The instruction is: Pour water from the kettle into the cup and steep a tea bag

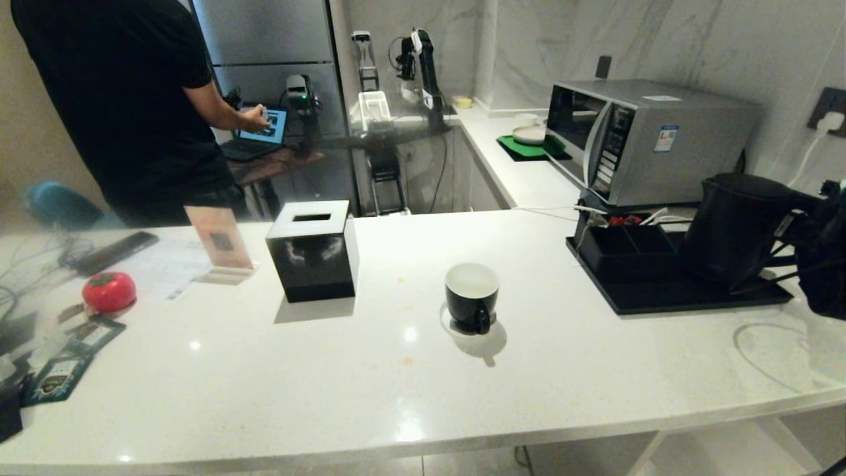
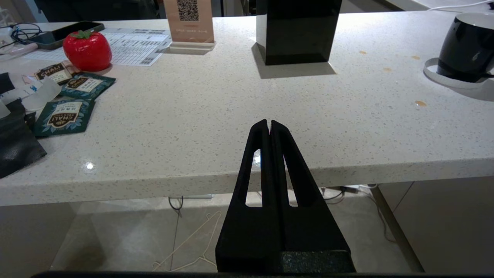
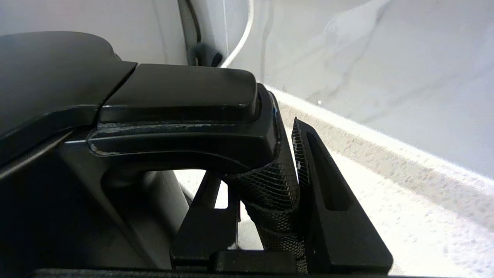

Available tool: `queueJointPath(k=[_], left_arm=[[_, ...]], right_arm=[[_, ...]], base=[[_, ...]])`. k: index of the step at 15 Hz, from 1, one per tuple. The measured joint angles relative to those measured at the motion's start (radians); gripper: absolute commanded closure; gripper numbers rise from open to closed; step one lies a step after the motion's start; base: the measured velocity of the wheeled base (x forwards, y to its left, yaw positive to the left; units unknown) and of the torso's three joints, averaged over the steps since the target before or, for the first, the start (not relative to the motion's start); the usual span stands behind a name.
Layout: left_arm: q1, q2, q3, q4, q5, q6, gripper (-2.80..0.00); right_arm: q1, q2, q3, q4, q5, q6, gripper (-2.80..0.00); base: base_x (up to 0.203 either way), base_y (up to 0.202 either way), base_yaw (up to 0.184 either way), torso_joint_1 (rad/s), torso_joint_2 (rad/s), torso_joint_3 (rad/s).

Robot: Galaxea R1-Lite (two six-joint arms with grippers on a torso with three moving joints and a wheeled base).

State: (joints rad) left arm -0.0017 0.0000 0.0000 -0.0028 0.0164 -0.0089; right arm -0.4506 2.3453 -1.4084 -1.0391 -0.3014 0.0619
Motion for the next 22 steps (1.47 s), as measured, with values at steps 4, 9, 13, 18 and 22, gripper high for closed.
queueJointPath(k=[4, 9, 13, 18, 22], left_arm=[[0.000, 0.000, 0.000, 0.000, 0.000, 0.000, 0.00], [0.000, 0.000, 0.000, 0.000, 0.000, 0.000, 0.00], [0.000, 0.000, 0.000, 0.000, 0.000, 0.000, 0.00], [0.000, 0.000, 0.000, 0.000, 0.000, 0.000, 0.00], [0.000, 0.000, 0.000, 0.000, 0.000, 0.000, 0.00]], right_arm=[[-0.001, 0.021, -0.009, -0.002, -0.002, -0.001, 0.00], [0.009, 0.049, -0.049, -0.001, -0.001, -0.004, 0.00], [0.018, 0.060, -0.055, -0.003, -0.002, -0.004, 0.00], [0.020, 0.063, -0.055, -0.002, -0.002, -0.005, 0.00], [0.020, 0.066, -0.055, -0.001, -0.002, -0.005, 0.00]], base=[[0.000, 0.000, 0.000, 0.000, 0.00, 0.000], [0.000, 0.000, 0.000, 0.000, 0.00, 0.000], [0.000, 0.000, 0.000, 0.000, 0.00, 0.000], [0.000, 0.000, 0.000, 0.000, 0.00, 0.000], [0.000, 0.000, 0.000, 0.000, 0.00, 0.000]])
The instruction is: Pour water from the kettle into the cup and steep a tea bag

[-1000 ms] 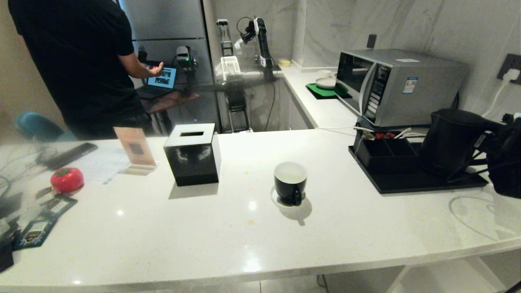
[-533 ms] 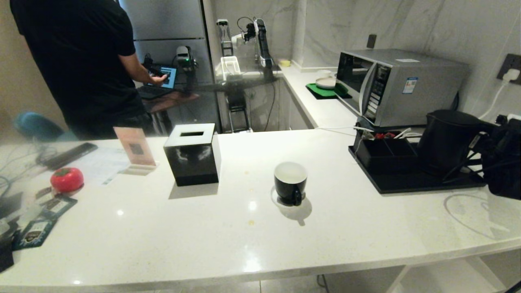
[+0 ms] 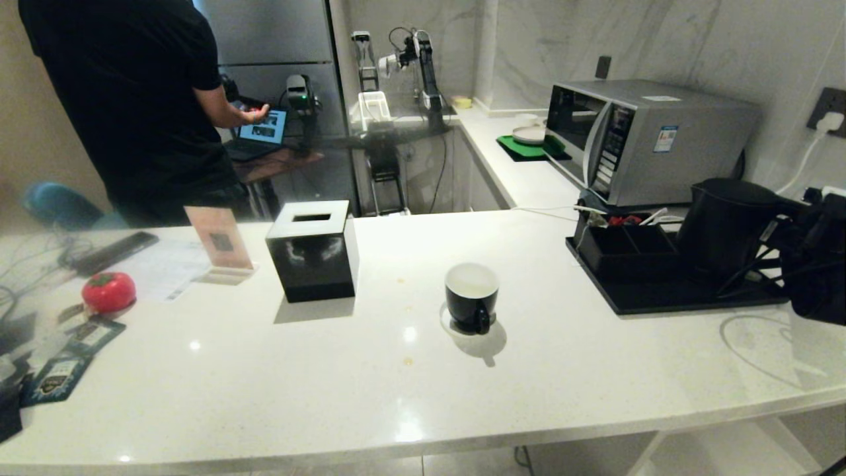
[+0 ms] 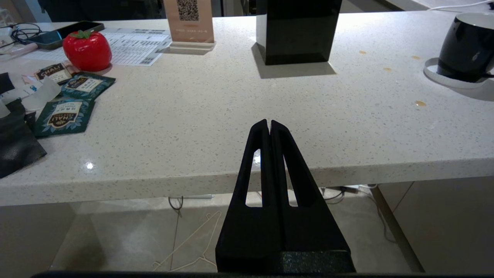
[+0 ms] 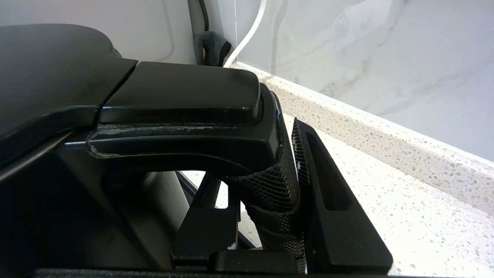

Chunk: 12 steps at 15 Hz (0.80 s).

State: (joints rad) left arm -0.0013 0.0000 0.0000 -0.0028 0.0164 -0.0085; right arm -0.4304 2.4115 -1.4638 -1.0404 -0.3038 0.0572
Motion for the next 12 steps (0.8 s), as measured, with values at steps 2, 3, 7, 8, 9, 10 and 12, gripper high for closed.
queueJointPath(k=[2, 3, 7, 8, 9, 10, 12], left_arm=[[0.000, 0.000, 0.000, 0.000, 0.000, 0.000, 0.00], [0.000, 0.000, 0.000, 0.000, 0.000, 0.000, 0.00], [-0.001, 0.000, 0.000, 0.000, 0.000, 0.000, 0.00], [-0.001, 0.000, 0.000, 0.000, 0.000, -0.001, 0.00], [-0.001, 0.000, 0.000, 0.000, 0.000, 0.000, 0.00], [0.000, 0.000, 0.000, 0.000, 0.000, -0.001, 0.00], [0.000, 0.000, 0.000, 0.000, 0.000, -0.001, 0.00]], right_arm=[[0.000, 0.001, 0.000, 0.001, 0.000, 0.000, 0.00], [0.000, 0.001, 0.000, 0.001, 0.000, 0.000, 0.00], [0.000, 0.002, 0.000, 0.001, 0.000, 0.000, 0.00], [0.000, 0.003, 0.000, 0.001, 0.000, -0.001, 0.00], [0.000, 0.003, 0.000, 0.001, 0.000, -0.001, 0.00], [0.000, 0.003, 0.000, 0.002, 0.000, -0.001, 0.00], [0.000, 0.004, -0.001, -0.003, 0.000, 0.002, -2.80]], base=[[0.000, 0.000, 0.000, 0.000, 0.00, 0.000], [0.000, 0.000, 0.000, 0.000, 0.00, 0.000], [0.000, 0.000, 0.000, 0.000, 0.00, 0.000], [0.000, 0.000, 0.000, 0.000, 0.00, 0.000], [0.000, 0.000, 0.000, 0.000, 0.00, 0.000], [0.000, 0.000, 0.000, 0.000, 0.00, 0.000], [0.000, 0.000, 0.000, 0.000, 0.00, 0.000]])
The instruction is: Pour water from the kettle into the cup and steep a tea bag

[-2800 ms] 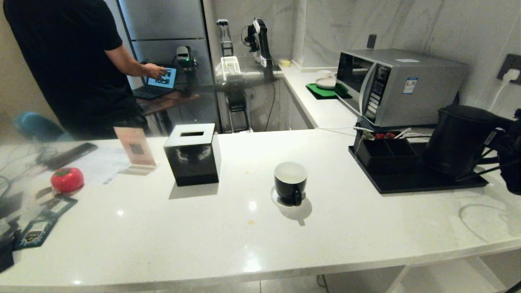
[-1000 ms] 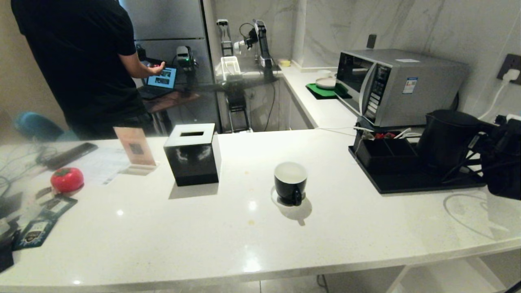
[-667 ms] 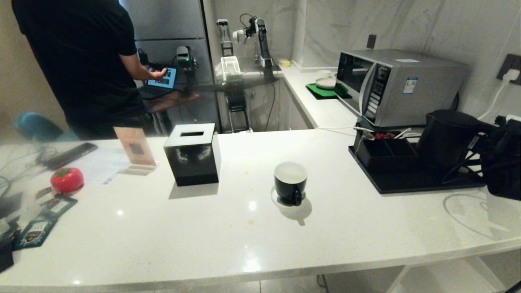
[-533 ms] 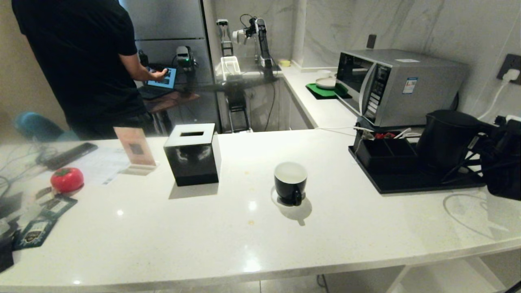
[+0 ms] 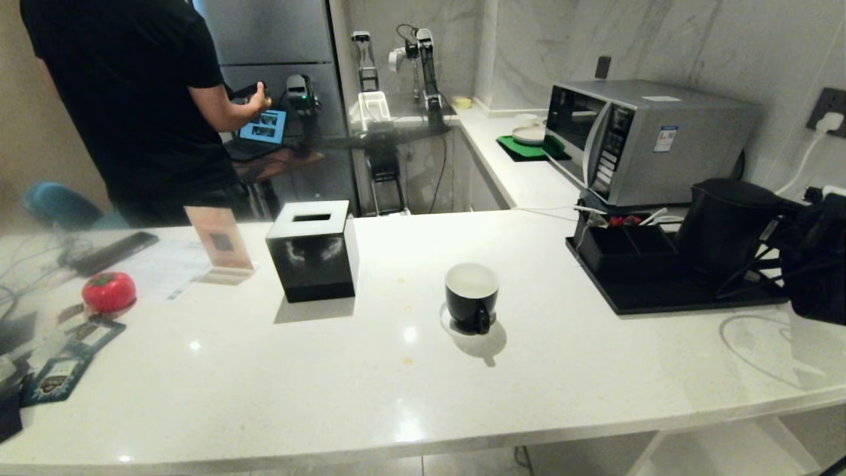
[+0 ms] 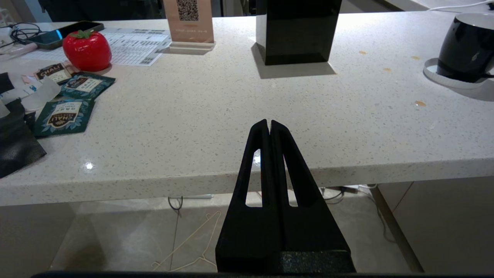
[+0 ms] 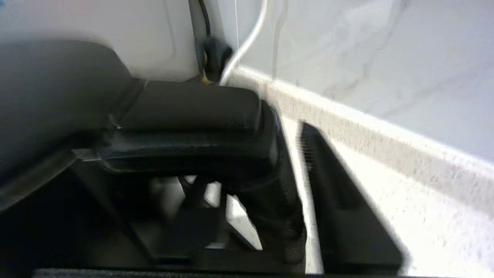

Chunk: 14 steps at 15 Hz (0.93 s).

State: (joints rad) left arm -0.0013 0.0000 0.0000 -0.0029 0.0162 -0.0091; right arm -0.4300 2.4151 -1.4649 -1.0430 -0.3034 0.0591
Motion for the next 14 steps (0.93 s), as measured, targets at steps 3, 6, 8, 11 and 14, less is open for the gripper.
queueJointPath(k=[3, 6, 8, 11, 14], left_arm=[[0.000, 0.000, 0.000, 0.000, 0.000, 0.000, 0.00], [-0.001, 0.000, 0.000, 0.000, 0.000, 0.000, 0.00], [0.000, 0.000, 0.000, 0.000, 0.000, 0.001, 0.00], [0.000, 0.000, 0.000, 0.000, 0.000, 0.000, 0.00], [0.000, 0.000, 0.000, 0.000, 0.000, 0.000, 0.00]], right_arm=[[0.000, 0.000, 0.000, 0.000, -0.001, -0.001, -2.80], [0.000, 0.000, 0.000, 0.003, -0.001, -0.002, -2.80], [0.000, 0.000, 0.004, 0.004, -0.003, -0.002, -2.80], [0.002, -0.003, 0.017, 0.004, -0.001, -0.003, -2.80], [0.002, -0.009, 0.053, 0.002, -0.001, -0.003, -2.80]], base=[[0.000, 0.000, 0.000, 0.000, 0.00, 0.000], [0.000, 0.000, 0.000, 0.000, 0.00, 0.000], [0.000, 0.000, 0.000, 0.000, 0.00, 0.000], [0.000, 0.000, 0.000, 0.000, 0.00, 0.000], [0.000, 0.000, 0.000, 0.000, 0.00, 0.000]])
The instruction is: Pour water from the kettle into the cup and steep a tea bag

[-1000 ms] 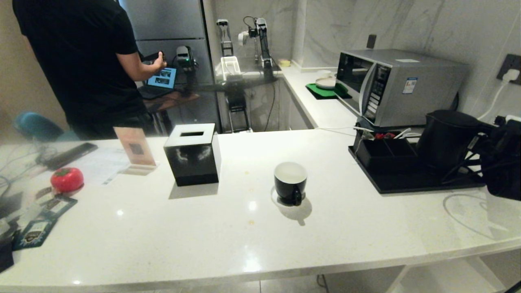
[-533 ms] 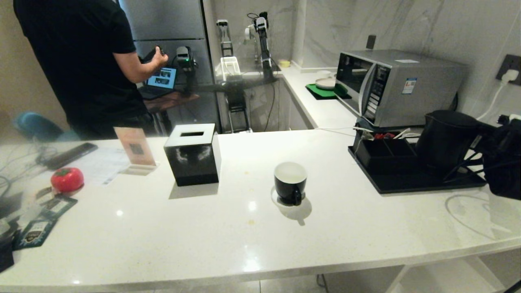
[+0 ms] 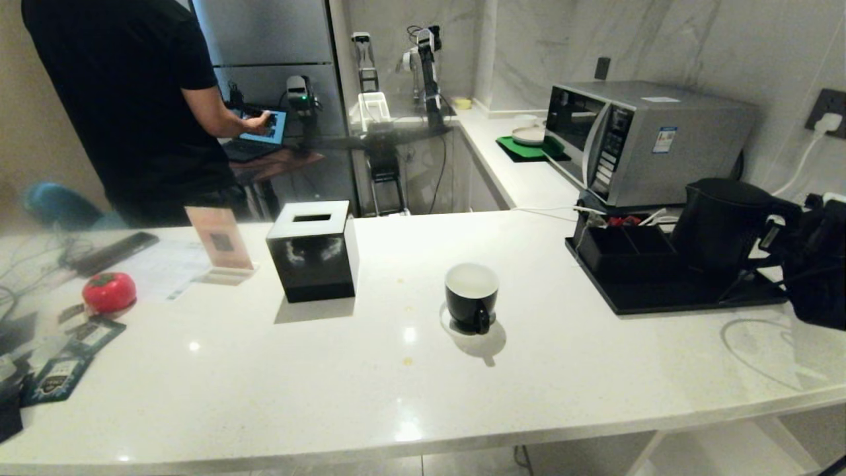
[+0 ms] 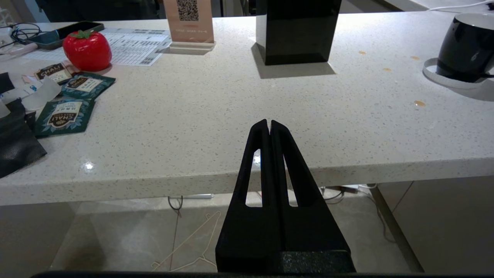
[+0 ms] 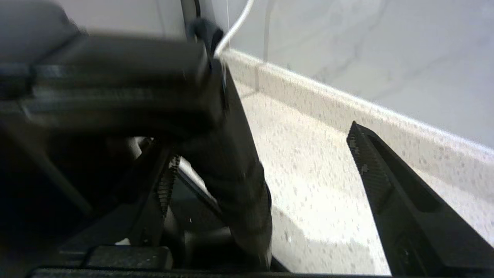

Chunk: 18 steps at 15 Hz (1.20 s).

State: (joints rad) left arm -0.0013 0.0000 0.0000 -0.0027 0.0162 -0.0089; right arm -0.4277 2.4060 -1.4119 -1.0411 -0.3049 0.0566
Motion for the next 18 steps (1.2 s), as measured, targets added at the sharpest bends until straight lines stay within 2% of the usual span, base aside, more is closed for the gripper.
queueJointPath(k=[10, 18], left_arm=[[0.000, 0.000, 0.000, 0.000, 0.000, 0.000, 0.00], [0.000, 0.000, 0.000, 0.000, 0.000, 0.000, 0.00]], right_arm=[[0.000, -0.051, 0.100, -0.042, 0.002, 0.000, -2.80], [0.000, -0.133, 0.277, -0.099, 0.001, -0.001, -2.80]], base=[[0.000, 0.000, 0.000, 0.000, 0.00, 0.000], [0.000, 0.000, 0.000, 0.000, 0.00, 0.000]])
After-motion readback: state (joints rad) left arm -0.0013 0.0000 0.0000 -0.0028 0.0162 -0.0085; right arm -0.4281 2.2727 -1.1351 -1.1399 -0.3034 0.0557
